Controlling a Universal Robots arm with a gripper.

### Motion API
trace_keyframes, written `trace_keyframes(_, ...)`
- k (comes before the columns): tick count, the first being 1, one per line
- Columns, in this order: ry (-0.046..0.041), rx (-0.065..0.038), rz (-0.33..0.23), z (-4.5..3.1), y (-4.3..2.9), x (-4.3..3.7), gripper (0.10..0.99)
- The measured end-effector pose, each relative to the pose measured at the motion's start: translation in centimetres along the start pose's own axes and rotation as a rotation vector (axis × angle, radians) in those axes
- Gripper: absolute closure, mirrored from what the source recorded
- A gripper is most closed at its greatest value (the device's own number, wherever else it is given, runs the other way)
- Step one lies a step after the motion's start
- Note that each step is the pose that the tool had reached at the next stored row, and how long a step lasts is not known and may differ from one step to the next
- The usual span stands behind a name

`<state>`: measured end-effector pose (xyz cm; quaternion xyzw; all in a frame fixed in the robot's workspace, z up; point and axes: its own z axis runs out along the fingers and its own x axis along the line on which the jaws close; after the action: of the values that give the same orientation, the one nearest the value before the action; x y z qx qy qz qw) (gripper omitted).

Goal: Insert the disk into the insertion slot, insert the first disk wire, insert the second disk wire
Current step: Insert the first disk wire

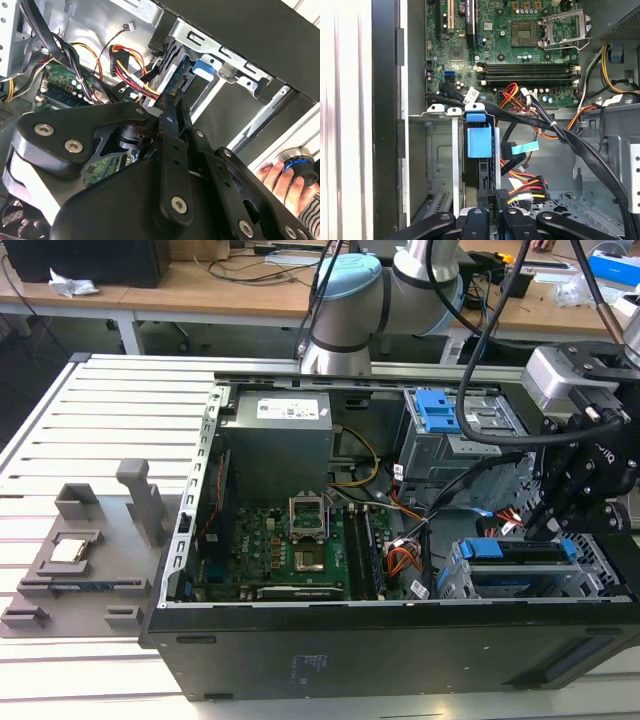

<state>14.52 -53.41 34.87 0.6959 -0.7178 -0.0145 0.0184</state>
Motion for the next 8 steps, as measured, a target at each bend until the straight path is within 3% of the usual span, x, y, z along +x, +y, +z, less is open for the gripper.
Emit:
trace_keyframes(3, 0.0001, 0.000, -0.005, 0.31, -0.45, -0.02, 0.918)
trace_keyframes(8, -0.0006, 0.000, -0.010, 0.55, -0.52, -0.03, 0.918)
